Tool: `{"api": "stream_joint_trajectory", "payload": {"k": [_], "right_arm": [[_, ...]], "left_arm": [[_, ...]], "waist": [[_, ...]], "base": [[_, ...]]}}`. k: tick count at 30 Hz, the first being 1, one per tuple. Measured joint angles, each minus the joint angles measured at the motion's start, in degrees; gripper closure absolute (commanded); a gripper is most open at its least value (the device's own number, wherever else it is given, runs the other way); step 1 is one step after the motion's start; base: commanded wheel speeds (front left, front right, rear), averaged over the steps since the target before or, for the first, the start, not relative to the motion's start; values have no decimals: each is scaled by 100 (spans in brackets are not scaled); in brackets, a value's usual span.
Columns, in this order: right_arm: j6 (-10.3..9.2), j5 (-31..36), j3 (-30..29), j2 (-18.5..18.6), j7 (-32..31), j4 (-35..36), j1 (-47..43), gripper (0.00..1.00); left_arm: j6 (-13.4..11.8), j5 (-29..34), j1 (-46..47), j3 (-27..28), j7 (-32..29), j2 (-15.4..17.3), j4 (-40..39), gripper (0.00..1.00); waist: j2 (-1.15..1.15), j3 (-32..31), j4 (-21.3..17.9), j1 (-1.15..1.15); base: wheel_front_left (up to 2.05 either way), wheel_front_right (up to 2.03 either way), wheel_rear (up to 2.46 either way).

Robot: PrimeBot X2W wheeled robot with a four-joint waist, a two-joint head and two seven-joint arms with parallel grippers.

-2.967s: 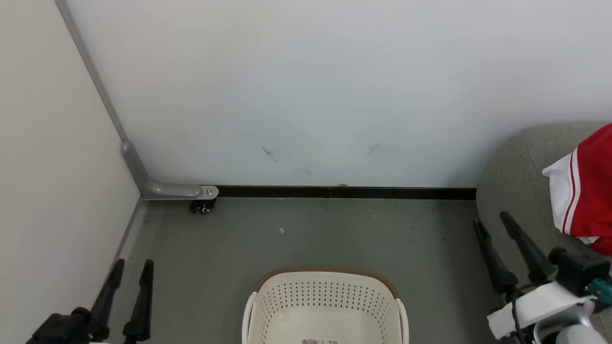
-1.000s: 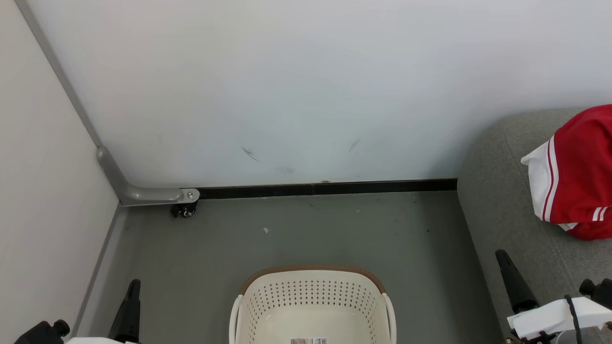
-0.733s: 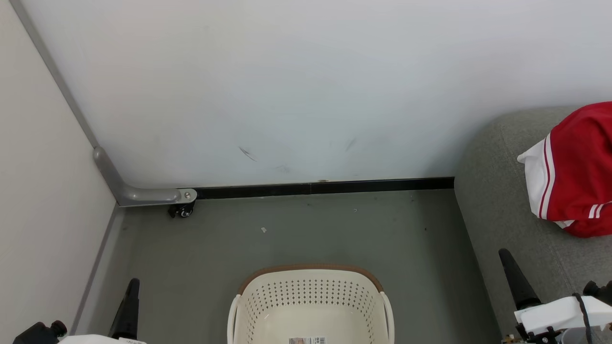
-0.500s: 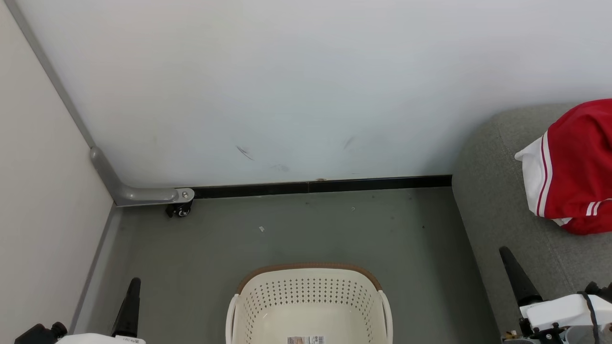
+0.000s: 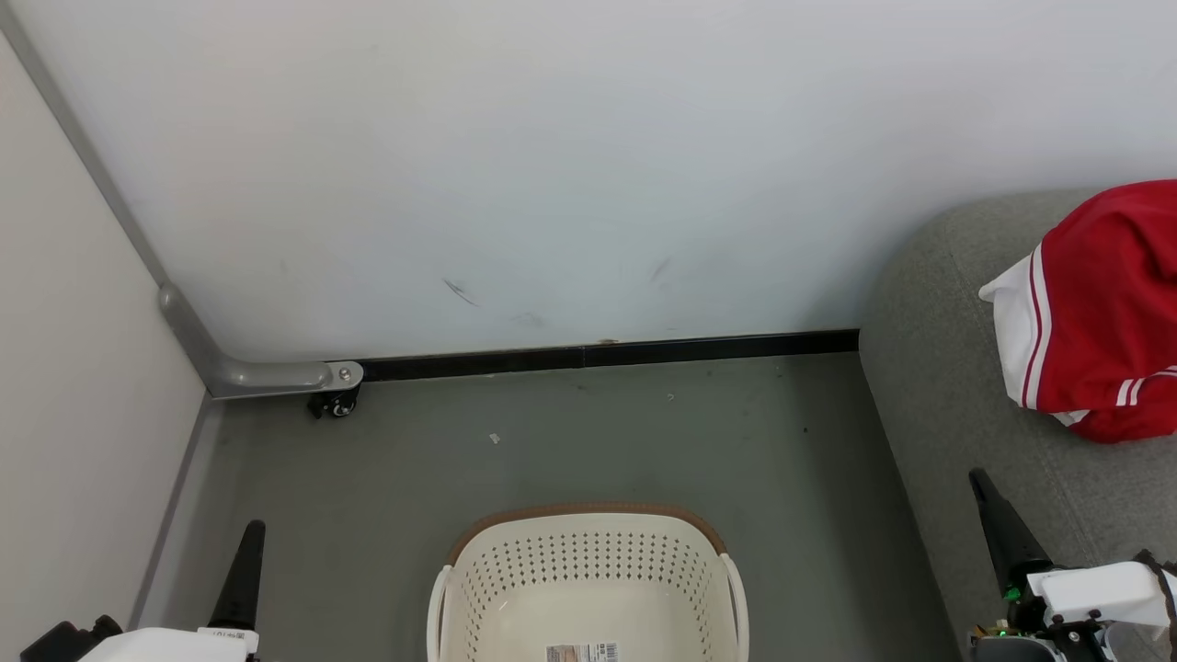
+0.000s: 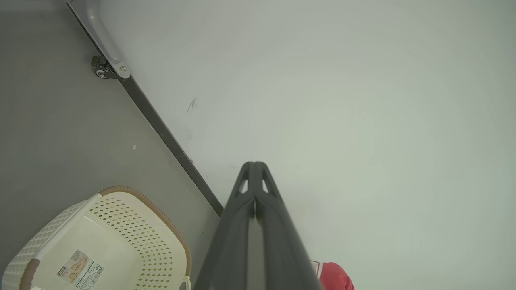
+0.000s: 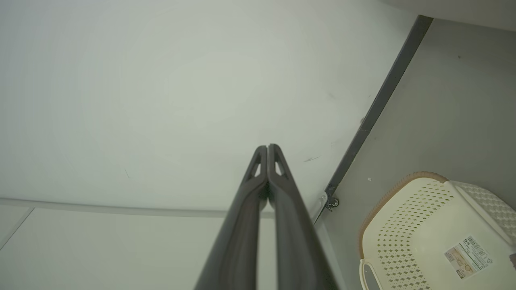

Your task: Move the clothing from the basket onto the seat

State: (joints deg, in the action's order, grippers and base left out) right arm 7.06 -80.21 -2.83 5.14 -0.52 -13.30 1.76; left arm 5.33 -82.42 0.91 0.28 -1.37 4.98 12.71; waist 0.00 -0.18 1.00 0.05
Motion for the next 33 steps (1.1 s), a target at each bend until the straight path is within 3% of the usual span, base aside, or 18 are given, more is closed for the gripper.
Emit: {"api": "stream_joint_trajectory", "payload": {"k": [17, 33], "right_arm": [[0, -1366, -174, -87, -303, -165, 118, 100], [0, -1405, -186, -93, -310, -176, 118, 100]], "left_arm": [[144, -1105, 197, 198, -311, -143, 258, 100], [145, -1131, 237, 210, -311, -146, 287, 100]], "waist": [[0, 33, -100, -1], [0, 33, -100, -1]], "base": [[0, 0, 0], [0, 0, 0]]}}
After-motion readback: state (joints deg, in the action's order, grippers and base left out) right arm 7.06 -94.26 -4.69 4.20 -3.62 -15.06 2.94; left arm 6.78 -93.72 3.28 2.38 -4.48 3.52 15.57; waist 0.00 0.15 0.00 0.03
